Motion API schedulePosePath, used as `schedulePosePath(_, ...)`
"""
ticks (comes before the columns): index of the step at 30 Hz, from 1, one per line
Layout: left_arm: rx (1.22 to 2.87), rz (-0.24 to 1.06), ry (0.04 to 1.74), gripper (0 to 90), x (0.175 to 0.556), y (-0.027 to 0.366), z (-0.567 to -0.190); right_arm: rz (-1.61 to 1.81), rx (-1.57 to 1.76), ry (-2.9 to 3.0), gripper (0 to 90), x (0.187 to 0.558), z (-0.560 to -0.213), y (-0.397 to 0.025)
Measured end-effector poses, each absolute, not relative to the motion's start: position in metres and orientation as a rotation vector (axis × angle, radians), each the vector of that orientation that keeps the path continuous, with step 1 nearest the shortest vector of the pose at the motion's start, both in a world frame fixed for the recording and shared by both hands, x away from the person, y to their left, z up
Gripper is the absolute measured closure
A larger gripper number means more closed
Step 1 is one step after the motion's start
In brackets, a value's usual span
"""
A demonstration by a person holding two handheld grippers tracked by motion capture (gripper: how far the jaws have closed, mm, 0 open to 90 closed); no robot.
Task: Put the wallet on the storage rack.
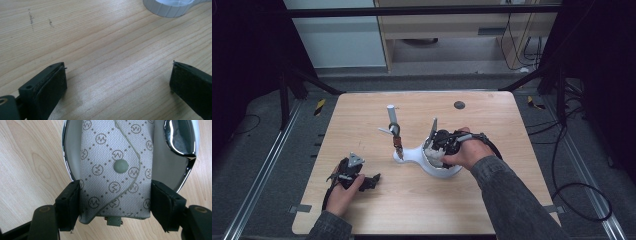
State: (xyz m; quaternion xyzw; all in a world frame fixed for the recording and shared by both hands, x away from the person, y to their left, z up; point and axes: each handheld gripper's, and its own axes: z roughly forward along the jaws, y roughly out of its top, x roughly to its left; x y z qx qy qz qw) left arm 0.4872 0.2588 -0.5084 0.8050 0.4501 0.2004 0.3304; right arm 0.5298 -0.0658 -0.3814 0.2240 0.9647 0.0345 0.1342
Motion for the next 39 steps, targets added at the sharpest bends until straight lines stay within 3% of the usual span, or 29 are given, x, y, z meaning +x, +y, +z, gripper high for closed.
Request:
schedulePosePath(32,2.104,0.522,1.175,0.4,0.487,0.259,-0.509,0.221,0.693,2.768,22.6,0.522,-0.372,-0.071)
schedulePosePath(39,2.104,0.523,1.175,0.4,0.487,0.259,-0.509,0.262,0.708,2.754,16.2,0.519,-0.366,-0.073)
